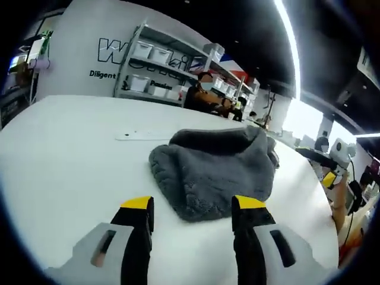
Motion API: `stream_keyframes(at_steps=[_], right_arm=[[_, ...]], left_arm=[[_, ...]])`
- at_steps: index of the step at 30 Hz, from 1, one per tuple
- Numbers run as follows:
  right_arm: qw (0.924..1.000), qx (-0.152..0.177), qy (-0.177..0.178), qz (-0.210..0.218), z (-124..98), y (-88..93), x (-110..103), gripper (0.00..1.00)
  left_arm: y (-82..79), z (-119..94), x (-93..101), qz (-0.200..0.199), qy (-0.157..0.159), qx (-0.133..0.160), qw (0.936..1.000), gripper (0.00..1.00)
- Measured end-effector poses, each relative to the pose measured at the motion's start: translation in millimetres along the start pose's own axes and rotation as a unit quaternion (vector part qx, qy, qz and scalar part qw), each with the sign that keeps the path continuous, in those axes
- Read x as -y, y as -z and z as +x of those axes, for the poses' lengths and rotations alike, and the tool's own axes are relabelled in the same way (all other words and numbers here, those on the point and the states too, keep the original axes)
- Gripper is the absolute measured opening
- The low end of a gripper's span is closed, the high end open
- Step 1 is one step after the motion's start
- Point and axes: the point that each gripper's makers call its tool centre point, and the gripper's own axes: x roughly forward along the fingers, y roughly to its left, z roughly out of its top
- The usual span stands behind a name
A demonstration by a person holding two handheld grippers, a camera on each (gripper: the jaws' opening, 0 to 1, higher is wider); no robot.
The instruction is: Fold the towel on the table until its edges align and the towel forms a compact rectangular stack.
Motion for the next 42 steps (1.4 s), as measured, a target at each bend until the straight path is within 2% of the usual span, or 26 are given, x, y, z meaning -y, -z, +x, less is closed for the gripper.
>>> stream_keyframes(at_steps=[5, 9, 13, 24, 29, 35, 37, 42], right_arm=[[1.0000, 0.007, 0.001, 0.003, -2, -3.0, 1, 0.97], [0.9999, 0.013, 0.003, 0.002, -4, -6.1, 1, 0.96], [0.9998, 0.018, 0.004, 0.001, -5, -8.5, 1, 0.96], [0.9998, 0.018, 0.000, -0.002, -5, -10.0, 0, 0.94], [0.9999, 0.015, 0.002, -0.002, -5, -9.9, 4, 0.93], [0.9999, 0.013, 0.000, -0.001, -3, -9.8, 6, 0.93], [0.9999, 0.012, 0.000, 0.000, -3, -9.7, 6, 0.93], [0.9999, 0.013, -0.001, -0.001, -4, -10.1, 6, 0.92]], left_arm=[[1.0, 6, -4.2, 0.002, -0.011, -0.001, 0.9999, 0.43], [2.7, 11, -8.4, 0.001, -0.019, -0.005, 0.9998, 0.34], [6.7, 15, -13.7, -0.001, -0.028, -0.014, 0.9995, 0.34], [9.2, 23, -2.9, -0.031, -0.012, -0.002, 0.9995, 0.18], [2.8, 23, 0.6, -0.034, -0.017, 0.013, 0.9992, 0.09], [-15.4, 12, 2.6, -0.036, -0.011, 0.023, 0.9990, 0.07], [-29.3, 4, 3.5, -0.050, -0.006, 0.045, 0.9977, 0.07], [-57.8, -18, -0.9, -0.057, -0.006, 0.080, 0.9951, 0.06]])
